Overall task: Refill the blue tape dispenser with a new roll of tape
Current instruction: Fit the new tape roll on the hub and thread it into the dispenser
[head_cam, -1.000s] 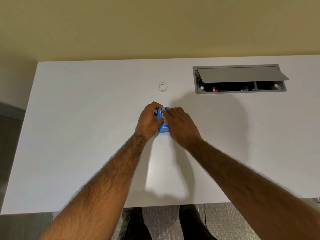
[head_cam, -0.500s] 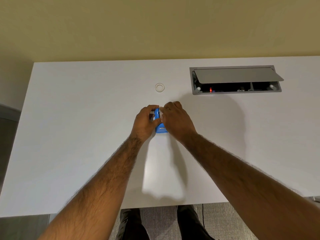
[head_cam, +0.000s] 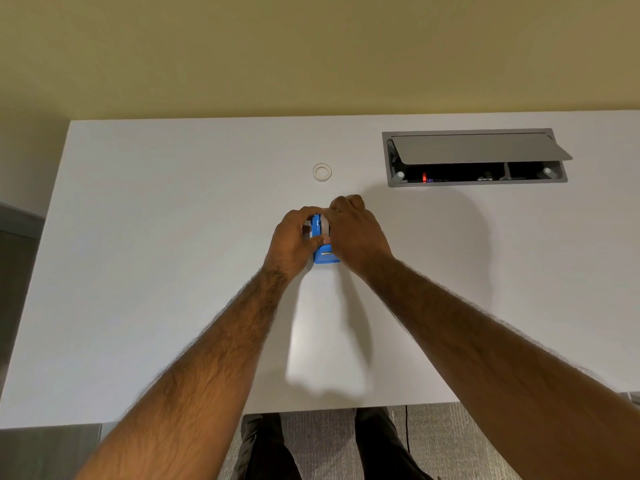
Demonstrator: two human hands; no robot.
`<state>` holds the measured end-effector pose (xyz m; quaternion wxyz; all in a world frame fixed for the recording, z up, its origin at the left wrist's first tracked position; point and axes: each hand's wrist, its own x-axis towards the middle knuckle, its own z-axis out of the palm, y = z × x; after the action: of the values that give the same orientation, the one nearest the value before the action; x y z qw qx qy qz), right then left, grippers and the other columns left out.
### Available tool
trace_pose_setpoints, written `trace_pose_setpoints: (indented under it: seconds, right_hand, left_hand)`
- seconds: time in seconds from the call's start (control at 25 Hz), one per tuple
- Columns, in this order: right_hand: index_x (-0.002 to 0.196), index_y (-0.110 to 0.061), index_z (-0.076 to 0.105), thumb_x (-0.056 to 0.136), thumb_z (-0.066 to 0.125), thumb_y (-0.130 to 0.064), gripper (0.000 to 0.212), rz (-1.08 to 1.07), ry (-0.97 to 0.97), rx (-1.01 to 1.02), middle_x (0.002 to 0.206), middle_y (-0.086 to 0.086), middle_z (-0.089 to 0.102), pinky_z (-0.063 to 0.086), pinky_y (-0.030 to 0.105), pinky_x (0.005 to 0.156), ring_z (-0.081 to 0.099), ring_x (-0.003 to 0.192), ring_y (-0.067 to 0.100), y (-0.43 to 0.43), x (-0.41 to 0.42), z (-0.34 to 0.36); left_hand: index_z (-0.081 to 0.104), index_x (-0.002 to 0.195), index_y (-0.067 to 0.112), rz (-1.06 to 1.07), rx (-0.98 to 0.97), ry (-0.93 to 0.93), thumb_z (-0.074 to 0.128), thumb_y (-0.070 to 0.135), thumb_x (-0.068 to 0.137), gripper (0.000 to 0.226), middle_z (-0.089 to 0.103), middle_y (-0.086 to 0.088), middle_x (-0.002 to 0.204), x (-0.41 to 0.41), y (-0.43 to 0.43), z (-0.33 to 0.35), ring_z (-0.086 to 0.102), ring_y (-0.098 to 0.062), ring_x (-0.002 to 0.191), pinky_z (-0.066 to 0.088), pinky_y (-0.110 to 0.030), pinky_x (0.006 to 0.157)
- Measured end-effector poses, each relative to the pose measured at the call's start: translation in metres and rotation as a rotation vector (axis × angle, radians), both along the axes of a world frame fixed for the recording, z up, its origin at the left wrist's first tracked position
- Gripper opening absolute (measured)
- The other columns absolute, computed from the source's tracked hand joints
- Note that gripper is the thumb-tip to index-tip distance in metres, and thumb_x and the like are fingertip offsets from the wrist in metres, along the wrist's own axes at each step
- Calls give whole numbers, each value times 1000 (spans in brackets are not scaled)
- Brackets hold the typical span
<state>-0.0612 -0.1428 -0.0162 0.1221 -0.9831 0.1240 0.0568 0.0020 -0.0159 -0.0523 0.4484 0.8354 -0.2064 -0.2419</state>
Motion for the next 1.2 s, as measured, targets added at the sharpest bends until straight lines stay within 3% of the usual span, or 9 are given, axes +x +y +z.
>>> trace_pose_setpoints:
  seconds: [0.32, 0.48, 0.76, 1.12, 1.2]
  right_hand:
    - [116, -11, 58, 86, 62, -13, 30, 14, -46, 16, 115, 6, 59, 52, 35, 86, 49, 113, 24, 0, -15, -3]
    - [119, -9, 58, 83, 64, -10, 37, 37, -76, 13, 114, 7, 61, 52, 37, 83, 52, 112, 28, 2, -24, -4]
    - [115, -12, 55, 87, 60, -14, 29, 28, 4, -33, 118, 6, 58, 48, 37, 89, 46, 116, 25, 4, -13, 2]
    - [133, -8, 44, 83, 62, -9, 54, 113, 16, -74, 131, 10, 52, 50, 40, 85, 45, 124, 32, 4, -31, 1]
    - [136, -8, 43, 82, 59, -5, 56, 140, -10, -88, 132, 10, 52, 49, 40, 82, 45, 124, 33, 5, -38, 1]
  left_hand:
    - [61, 128, 21, -3, 11, 21, 79, 21, 80, 51, 62, 3, 118, 2, 2, 0, 58, -10, 101, 47, -17, 90]
    - [64, 123, 24, -18, 29, 12, 80, 16, 77, 49, 63, 2, 114, 4, 0, 3, 58, -8, 96, 42, -8, 83]
    - [63, 124, 19, -14, 43, -50, 79, 9, 76, 51, 61, 0, 114, -1, -1, 3, 57, -14, 102, 50, -28, 94]
    - [65, 119, 17, -10, 36, -40, 80, 9, 76, 47, 63, -3, 112, 3, -4, 8, 57, -13, 96, 50, -22, 89]
    - [65, 117, 18, -20, 37, -50, 80, 13, 77, 44, 64, -2, 112, 4, -3, 6, 57, -10, 95, 47, -13, 84]
